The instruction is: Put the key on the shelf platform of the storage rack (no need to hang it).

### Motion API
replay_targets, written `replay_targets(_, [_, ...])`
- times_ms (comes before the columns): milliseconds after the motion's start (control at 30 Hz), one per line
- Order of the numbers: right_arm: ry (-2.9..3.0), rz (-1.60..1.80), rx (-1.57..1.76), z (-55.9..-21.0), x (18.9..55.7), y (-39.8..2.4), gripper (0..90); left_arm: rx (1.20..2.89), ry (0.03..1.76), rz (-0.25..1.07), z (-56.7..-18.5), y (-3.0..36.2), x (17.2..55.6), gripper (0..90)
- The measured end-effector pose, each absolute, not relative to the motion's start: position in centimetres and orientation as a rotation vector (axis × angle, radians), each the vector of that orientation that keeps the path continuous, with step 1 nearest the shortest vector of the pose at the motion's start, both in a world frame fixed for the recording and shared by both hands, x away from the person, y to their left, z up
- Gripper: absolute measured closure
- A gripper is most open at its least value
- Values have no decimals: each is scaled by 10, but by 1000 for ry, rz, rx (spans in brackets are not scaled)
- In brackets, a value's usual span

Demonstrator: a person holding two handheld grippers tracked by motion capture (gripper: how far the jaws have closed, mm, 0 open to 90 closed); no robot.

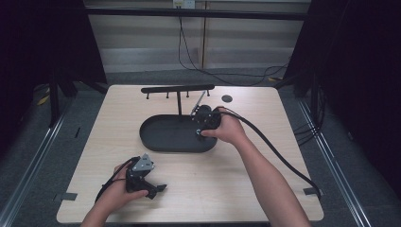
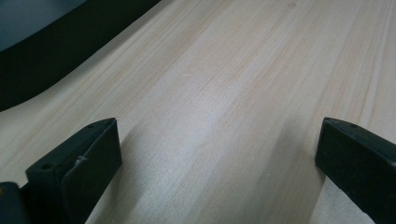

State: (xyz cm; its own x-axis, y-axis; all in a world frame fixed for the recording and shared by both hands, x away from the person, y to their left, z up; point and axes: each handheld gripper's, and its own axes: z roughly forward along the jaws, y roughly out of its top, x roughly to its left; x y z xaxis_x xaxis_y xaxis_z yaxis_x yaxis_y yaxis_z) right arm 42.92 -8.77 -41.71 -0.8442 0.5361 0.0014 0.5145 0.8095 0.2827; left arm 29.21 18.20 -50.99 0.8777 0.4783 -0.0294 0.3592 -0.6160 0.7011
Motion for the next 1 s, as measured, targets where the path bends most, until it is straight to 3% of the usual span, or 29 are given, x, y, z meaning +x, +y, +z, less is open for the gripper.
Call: replay_targets(1000, [2906,513,865,-408,400,-129,369,2290,601,207,-510,182,292,1])
